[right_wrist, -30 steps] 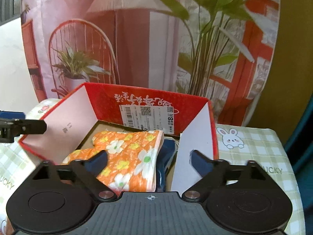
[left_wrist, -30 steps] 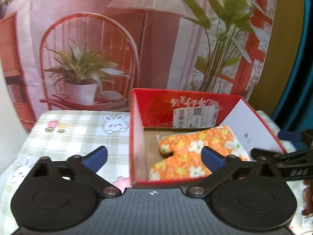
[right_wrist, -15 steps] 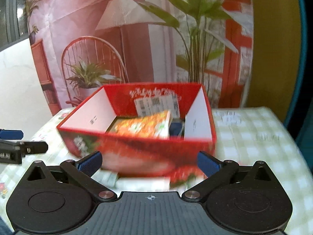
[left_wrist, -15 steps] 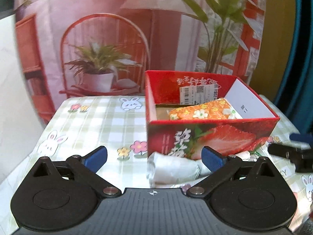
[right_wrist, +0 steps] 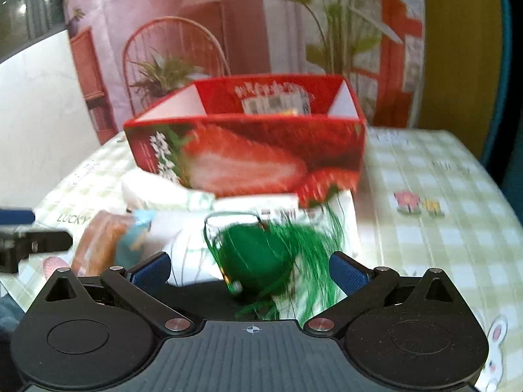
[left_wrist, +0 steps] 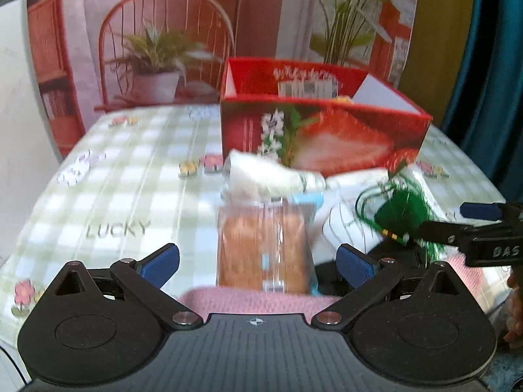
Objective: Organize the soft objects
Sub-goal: 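Open the left tool to release the cloth and withdraw it, then lower the left tool onto the wrapped bread pastry and close its fingers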
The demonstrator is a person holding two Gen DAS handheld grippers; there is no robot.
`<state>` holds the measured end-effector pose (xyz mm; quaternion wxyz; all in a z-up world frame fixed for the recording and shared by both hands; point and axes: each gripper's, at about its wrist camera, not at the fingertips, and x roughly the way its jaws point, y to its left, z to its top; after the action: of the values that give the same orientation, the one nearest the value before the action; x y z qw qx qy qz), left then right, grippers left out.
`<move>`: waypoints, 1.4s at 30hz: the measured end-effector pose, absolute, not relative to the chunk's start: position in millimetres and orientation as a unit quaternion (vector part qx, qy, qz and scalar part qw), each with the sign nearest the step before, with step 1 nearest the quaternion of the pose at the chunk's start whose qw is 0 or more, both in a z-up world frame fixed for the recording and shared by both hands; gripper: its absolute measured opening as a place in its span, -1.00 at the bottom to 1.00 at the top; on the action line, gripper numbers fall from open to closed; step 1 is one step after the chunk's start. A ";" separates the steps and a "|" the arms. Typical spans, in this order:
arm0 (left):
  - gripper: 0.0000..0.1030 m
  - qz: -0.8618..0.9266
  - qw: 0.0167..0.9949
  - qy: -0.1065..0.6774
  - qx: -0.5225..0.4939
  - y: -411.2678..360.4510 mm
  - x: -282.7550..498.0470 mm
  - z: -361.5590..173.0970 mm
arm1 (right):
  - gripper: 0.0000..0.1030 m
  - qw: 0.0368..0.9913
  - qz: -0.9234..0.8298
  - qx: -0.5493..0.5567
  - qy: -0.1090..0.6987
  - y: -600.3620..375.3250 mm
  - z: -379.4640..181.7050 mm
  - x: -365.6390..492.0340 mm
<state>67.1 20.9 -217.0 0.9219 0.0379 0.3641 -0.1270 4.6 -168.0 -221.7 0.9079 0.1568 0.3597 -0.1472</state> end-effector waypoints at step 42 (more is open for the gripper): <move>0.00 -0.230 0.880 0.396 -0.127 85.7 123.8 -254.9 | 0.35 0.926 0.007 0.092 0.366 -121.9 -216.4 51.7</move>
<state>123.8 85.7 -254.9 0.8797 -0.1270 0.3962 -0.2302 51.7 -121.9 -216.4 0.9262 0.0919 0.3655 0.0071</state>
